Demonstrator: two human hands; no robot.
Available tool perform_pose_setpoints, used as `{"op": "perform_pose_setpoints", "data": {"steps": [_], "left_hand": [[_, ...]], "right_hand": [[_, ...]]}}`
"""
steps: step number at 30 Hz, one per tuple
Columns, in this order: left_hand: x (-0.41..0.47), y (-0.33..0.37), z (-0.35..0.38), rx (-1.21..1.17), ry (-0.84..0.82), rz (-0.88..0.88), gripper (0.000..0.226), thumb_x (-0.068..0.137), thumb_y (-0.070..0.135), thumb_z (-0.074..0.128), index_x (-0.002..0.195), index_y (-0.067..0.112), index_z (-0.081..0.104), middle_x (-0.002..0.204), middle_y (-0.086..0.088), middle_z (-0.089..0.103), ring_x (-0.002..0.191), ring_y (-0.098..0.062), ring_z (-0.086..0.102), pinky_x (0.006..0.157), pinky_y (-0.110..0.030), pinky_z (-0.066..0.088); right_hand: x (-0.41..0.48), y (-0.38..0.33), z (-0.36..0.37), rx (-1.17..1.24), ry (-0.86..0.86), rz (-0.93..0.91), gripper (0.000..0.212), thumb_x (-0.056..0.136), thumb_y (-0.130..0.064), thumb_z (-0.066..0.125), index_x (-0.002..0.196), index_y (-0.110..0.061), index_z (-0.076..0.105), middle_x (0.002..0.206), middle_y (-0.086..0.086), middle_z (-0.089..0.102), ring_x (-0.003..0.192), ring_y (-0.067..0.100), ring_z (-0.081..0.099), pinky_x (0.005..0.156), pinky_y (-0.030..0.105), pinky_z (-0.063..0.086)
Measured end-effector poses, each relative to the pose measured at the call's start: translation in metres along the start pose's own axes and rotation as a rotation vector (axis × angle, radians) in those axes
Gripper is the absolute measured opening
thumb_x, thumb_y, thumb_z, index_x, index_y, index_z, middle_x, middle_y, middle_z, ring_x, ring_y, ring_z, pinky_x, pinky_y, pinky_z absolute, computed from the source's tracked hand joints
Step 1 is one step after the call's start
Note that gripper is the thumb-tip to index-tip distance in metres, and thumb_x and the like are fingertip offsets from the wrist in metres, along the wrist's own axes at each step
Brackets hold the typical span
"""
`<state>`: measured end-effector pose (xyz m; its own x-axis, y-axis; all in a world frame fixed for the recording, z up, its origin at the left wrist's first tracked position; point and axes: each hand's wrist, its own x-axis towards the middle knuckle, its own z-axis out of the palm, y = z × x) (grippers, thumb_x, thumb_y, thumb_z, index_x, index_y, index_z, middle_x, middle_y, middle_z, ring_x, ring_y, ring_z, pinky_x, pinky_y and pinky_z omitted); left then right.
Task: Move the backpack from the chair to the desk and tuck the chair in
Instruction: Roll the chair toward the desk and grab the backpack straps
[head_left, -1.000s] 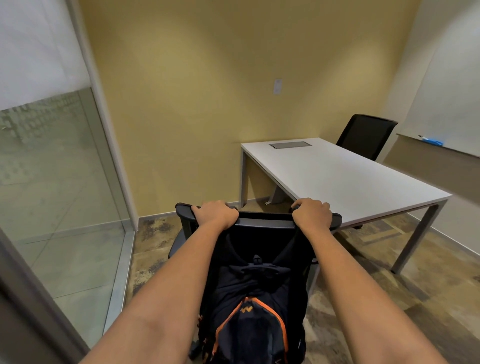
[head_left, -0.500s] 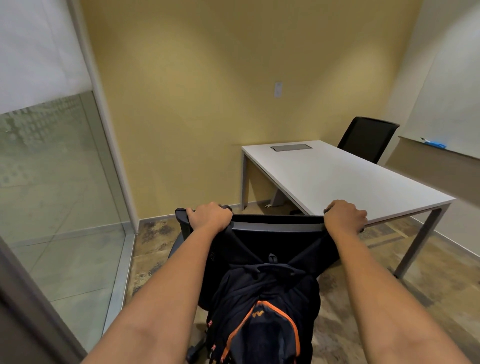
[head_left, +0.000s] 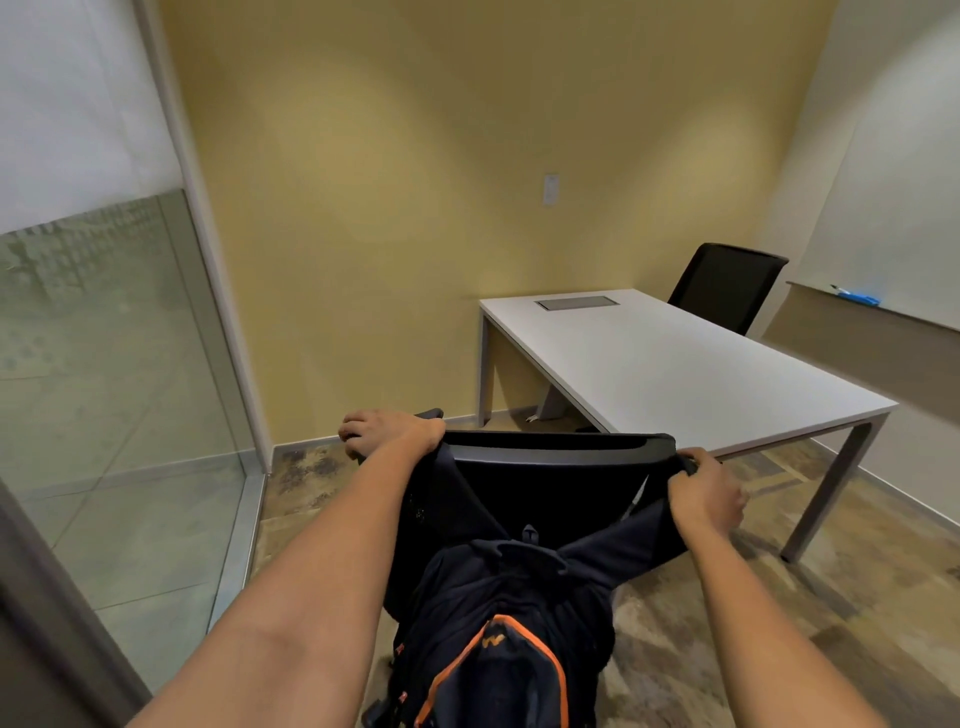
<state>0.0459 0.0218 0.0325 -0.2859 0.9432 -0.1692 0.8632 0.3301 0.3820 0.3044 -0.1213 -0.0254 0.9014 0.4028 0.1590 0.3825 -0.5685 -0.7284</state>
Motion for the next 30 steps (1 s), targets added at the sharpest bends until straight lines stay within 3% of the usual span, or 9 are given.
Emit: {"op": "perform_pose_setpoints", "data": {"steps": [5, 10, 15, 20, 22, 26, 30], "left_hand": [[0.012, -0.015, -0.008, -0.112, 0.006, 0.119, 0.052, 0.086, 0.042, 0.048, 0.118, 0.002, 0.058, 0.125, -0.017, 0.055, 0.116, -0.031, 0.051, 0.092, -0.032, 0.044], [0.009, -0.028, -0.01, -0.351, 0.008, 0.102, 0.034, 0.083, 0.026, 0.057, 0.105, 0.0, 0.061, 0.115, -0.018, 0.061, 0.106, -0.034, 0.058, 0.084, -0.037, 0.049], [0.014, -0.038, -0.009, -0.538, -0.052, 0.036, 0.04, 0.082, 0.022, 0.055, 0.111, -0.004, 0.059, 0.12, -0.021, 0.059, 0.109, -0.037, 0.056, 0.091, -0.039, 0.048], [0.024, -0.069, 0.009, -0.814, -0.211, -0.122, 0.053, 0.09, 0.034, 0.051, 0.124, -0.006, 0.05, 0.128, -0.02, 0.054, 0.114, -0.036, 0.053, 0.094, -0.037, 0.046], [0.025, -0.084, 0.019, -0.807, -0.209, -0.178, 0.056, 0.089, 0.033, 0.054, 0.127, -0.006, 0.046, 0.131, -0.023, 0.051, 0.117, -0.038, 0.051, 0.098, -0.04, 0.044], [0.012, -0.101, 0.034, -0.631, -0.126, -0.161, 0.046, 0.078, 0.029, 0.065, 0.112, -0.002, 0.06, 0.118, -0.021, 0.06, 0.107, -0.036, 0.055, 0.087, -0.036, 0.047], [0.004, -0.105, 0.033, -0.686, -0.152, -0.115, 0.052, 0.07, 0.039, 0.075, 0.104, 0.001, 0.063, 0.111, -0.018, 0.064, 0.095, -0.032, 0.06, 0.074, -0.032, 0.047]], "right_hand": [[-0.012, -0.001, 0.011, 0.008, -0.04, 0.013, 0.037, 0.087, -0.005, 0.05, 0.121, -0.013, 0.063, 0.121, 0.024, 0.061, 0.116, 0.044, 0.047, 0.094, 0.045, 0.042], [-0.031, -0.006, 0.026, 0.004, -0.093, -0.014, 0.032, 0.089, -0.008, 0.049, 0.114, -0.019, 0.067, 0.119, 0.019, 0.063, 0.116, 0.041, 0.047, 0.094, 0.045, 0.043], [-0.038, -0.002, 0.03, 0.005, -0.113, 0.008, 0.033, 0.09, -0.009, 0.05, 0.112, -0.026, 0.067, 0.12, 0.017, 0.062, 0.117, 0.039, 0.045, 0.094, 0.045, 0.044], [-0.047, -0.001, 0.029, 0.001, -0.139, 0.027, 0.034, 0.09, -0.008, 0.05, 0.111, -0.028, 0.067, 0.122, 0.017, 0.061, 0.118, 0.038, 0.046, 0.093, 0.043, 0.043], [-0.06, -0.004, 0.034, 0.003, -0.181, -0.002, 0.036, 0.09, -0.007, 0.05, 0.112, -0.031, 0.067, 0.121, 0.015, 0.062, 0.117, 0.036, 0.05, 0.09, 0.042, 0.046], [-0.099, -0.02, 0.05, -0.022, -0.313, -0.109, 0.043, 0.091, -0.008, 0.051, 0.115, -0.041, 0.066, 0.113, 0.007, 0.068, 0.102, 0.029, 0.063, 0.078, 0.035, 0.052], [-0.121, -0.041, 0.05, -0.011, -0.436, -0.185, 0.028, 0.088, -0.025, 0.064, 0.104, -0.048, 0.069, 0.106, -0.008, 0.071, 0.096, 0.018, 0.066, 0.069, 0.026, 0.046]]}}
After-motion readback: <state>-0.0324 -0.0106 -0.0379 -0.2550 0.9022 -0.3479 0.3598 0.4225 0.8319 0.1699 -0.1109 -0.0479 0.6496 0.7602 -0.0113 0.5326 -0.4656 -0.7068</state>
